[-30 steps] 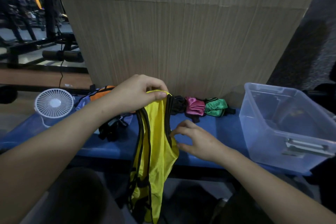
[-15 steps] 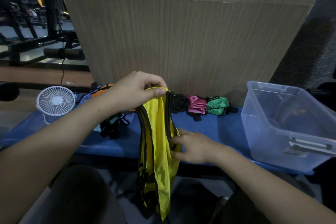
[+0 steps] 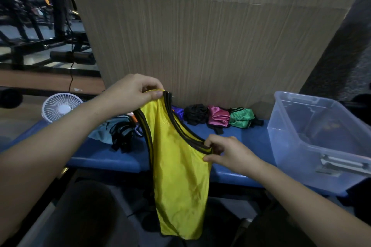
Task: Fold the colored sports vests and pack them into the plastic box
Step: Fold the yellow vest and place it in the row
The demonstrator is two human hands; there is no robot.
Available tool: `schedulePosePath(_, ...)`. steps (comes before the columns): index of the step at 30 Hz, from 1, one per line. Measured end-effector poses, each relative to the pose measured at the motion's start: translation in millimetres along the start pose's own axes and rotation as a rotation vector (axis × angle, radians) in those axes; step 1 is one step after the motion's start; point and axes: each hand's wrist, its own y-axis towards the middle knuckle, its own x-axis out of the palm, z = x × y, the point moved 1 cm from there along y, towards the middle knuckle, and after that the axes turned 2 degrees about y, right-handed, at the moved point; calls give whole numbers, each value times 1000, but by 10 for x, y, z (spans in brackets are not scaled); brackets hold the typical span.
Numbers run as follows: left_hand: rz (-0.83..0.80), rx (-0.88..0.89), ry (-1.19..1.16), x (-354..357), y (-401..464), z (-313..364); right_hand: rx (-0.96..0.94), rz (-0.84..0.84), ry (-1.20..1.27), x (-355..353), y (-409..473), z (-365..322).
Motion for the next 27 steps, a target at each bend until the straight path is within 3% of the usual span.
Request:
schedulePosePath(5,31,-34,-1,-60,-1,-92,69,133,272,-92,-40,55)
schedulePosePath(8,57,-37,-16,-78,8,-102,87,153,313,-144,-46,44)
schedulePosePath(14,134,-42,19,-80,46,-37,-139,346,-72,-295,15,-48)
schedulePosePath(21,231,61,60,-284,95,232,-206,205,-332,-430,34,-204)
schedulePosePath(27,215,123,133,-521,69,474,-62,238,-115,-497,33,-444)
